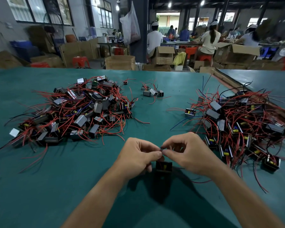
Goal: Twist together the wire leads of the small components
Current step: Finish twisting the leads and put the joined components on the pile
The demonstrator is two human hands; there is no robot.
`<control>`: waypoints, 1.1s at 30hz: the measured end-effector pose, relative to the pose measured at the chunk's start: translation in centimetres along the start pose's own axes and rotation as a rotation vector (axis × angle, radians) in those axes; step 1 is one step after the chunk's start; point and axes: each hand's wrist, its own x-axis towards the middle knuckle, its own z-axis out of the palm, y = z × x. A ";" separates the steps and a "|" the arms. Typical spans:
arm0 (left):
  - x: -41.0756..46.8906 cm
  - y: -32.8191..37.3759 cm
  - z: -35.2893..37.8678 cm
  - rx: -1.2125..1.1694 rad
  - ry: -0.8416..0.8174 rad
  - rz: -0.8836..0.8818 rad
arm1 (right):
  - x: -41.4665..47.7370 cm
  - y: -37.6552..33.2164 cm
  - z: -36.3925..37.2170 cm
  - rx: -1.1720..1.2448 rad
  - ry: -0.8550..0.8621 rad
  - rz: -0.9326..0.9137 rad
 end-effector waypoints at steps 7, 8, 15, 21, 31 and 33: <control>0.3 -0.6 0.3 0.229 0.067 0.152 | 0.0 -0.3 -0.2 -0.081 -0.073 0.060; 0.3 -0.7 0.3 0.313 0.081 0.232 | 0.1 -0.4 -0.2 -0.088 -0.101 0.076; 0.2 -1.0 0.4 0.489 0.065 0.455 | 0.6 -0.2 -0.3 0.114 -0.205 0.267; 0.3 -0.3 -0.1 0.092 0.028 0.118 | 0.0 -0.4 -0.6 0.137 -0.087 0.075; -0.2 1.0 -0.5 -0.038 -0.087 -0.047 | -0.1 -0.5 -1.3 0.244 -0.163 -0.008; -0.4 1.1 -0.5 -0.036 -0.107 -0.052 | -0.1 -0.4 -1.4 0.228 -0.182 -0.024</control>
